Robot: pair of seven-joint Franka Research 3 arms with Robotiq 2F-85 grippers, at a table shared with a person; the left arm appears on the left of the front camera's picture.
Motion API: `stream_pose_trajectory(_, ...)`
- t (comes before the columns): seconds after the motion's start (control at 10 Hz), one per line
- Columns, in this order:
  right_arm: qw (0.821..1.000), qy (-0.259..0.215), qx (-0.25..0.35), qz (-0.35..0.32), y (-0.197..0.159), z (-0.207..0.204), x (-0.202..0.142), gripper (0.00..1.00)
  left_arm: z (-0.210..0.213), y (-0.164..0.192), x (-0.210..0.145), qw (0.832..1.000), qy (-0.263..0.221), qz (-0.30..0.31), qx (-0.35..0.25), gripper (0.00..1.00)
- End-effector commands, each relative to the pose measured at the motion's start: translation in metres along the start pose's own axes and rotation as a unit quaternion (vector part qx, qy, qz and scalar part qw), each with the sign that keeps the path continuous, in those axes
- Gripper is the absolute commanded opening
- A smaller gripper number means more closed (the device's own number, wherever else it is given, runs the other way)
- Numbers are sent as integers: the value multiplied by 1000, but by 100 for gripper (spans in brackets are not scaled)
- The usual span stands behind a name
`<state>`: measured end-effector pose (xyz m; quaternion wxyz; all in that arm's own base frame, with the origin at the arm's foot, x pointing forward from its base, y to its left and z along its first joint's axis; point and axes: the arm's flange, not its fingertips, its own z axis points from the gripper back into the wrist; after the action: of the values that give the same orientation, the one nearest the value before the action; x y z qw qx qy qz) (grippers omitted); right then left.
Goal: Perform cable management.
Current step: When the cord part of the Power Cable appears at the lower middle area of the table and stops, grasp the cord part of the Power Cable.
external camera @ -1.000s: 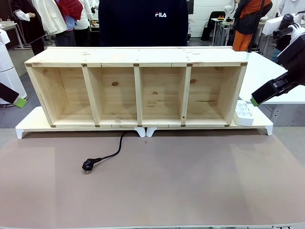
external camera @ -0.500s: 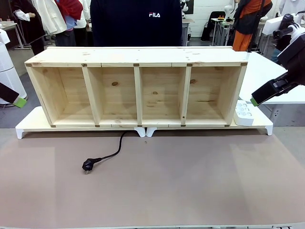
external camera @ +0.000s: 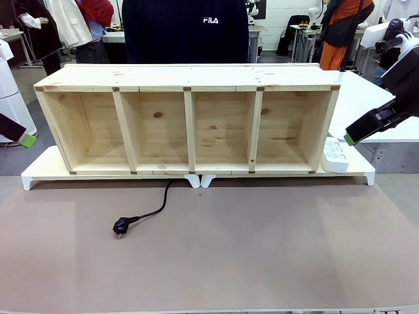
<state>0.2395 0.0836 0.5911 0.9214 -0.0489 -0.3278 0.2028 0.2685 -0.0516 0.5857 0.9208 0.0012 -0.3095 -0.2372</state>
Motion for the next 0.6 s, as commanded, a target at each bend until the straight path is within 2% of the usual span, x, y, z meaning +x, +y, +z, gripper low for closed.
stream_pose_trajectory(0.0,1000,7,0,-8,11,0,9,100,0,-1,1,1000,-2,-2,-1,100)
stream_pose_trajectory(0.5,999,31,13,-25,72,2,44,100,0,-1,1,1000,-2,-2,-1,100)
